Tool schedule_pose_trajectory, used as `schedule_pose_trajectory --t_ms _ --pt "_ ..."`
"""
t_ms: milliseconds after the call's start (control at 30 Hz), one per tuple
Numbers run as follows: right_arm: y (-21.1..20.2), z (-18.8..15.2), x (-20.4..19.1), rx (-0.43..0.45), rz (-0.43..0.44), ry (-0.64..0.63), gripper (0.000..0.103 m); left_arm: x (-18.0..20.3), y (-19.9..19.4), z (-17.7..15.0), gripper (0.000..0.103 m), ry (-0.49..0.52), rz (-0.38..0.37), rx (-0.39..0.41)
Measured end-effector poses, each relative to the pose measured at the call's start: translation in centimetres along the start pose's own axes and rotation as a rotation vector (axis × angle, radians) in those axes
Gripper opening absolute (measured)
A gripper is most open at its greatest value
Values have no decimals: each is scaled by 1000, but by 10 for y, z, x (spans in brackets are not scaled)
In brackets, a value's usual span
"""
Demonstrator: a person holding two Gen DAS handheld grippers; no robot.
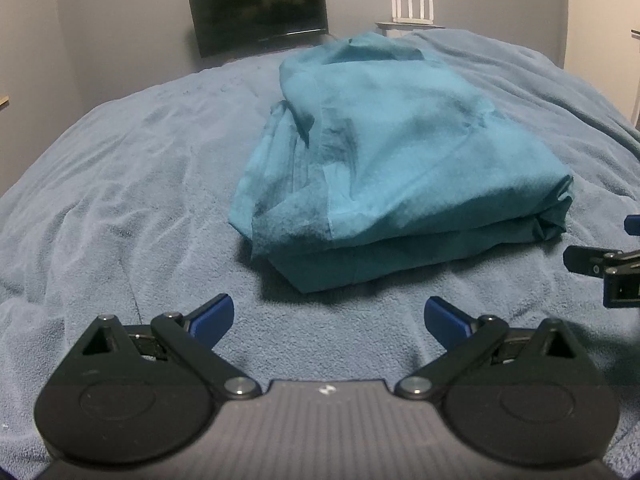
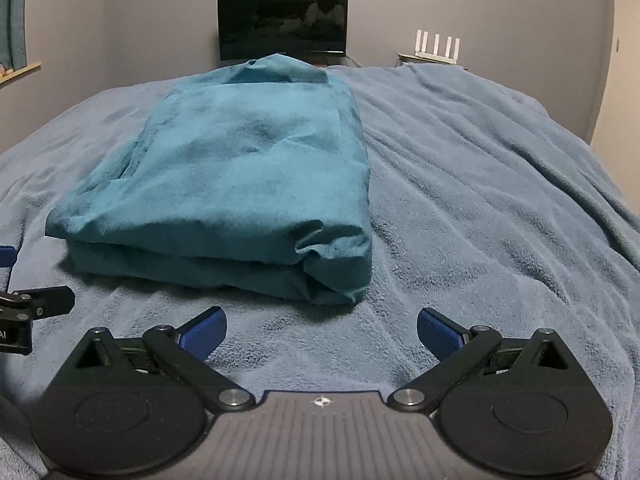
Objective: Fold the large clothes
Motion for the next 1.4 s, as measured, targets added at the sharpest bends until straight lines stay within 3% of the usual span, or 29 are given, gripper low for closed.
schedule_pose_trajectory --t_ms 1400 --pt "12 -6 0 -27 -3 -10 103 -1 6 -4 103 -1 -7 -25"
Point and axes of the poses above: each gripper's, at about its wrist camera, not at the fingertips, and y roughly the way its jaws point, x to its right, z to its top, the point moved 6 cm from there along y, roughly the way its jaws point
